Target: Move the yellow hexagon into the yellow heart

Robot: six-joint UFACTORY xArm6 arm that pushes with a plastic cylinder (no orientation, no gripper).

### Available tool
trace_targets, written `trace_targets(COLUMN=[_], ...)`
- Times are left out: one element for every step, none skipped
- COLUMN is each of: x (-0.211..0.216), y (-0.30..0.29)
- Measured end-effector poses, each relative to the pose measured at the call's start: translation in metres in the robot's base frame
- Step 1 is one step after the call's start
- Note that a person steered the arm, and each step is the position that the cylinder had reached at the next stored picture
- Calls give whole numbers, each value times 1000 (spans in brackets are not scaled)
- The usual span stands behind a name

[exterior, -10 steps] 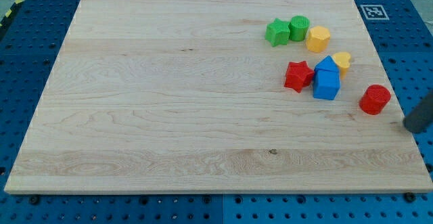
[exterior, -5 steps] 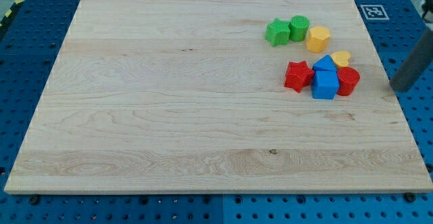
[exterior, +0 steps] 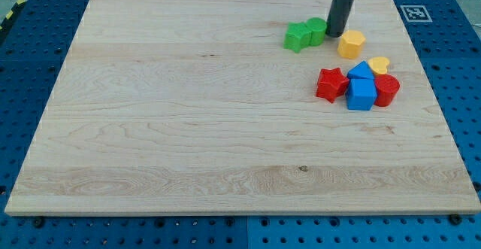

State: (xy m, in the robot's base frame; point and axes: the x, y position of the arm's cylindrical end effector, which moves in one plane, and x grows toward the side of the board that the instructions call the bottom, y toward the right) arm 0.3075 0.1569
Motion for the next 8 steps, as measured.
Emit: trace_targets(x=[6,13,23,11,-8,-7,11,29], y=[18,62,82,58,22,11,23,45])
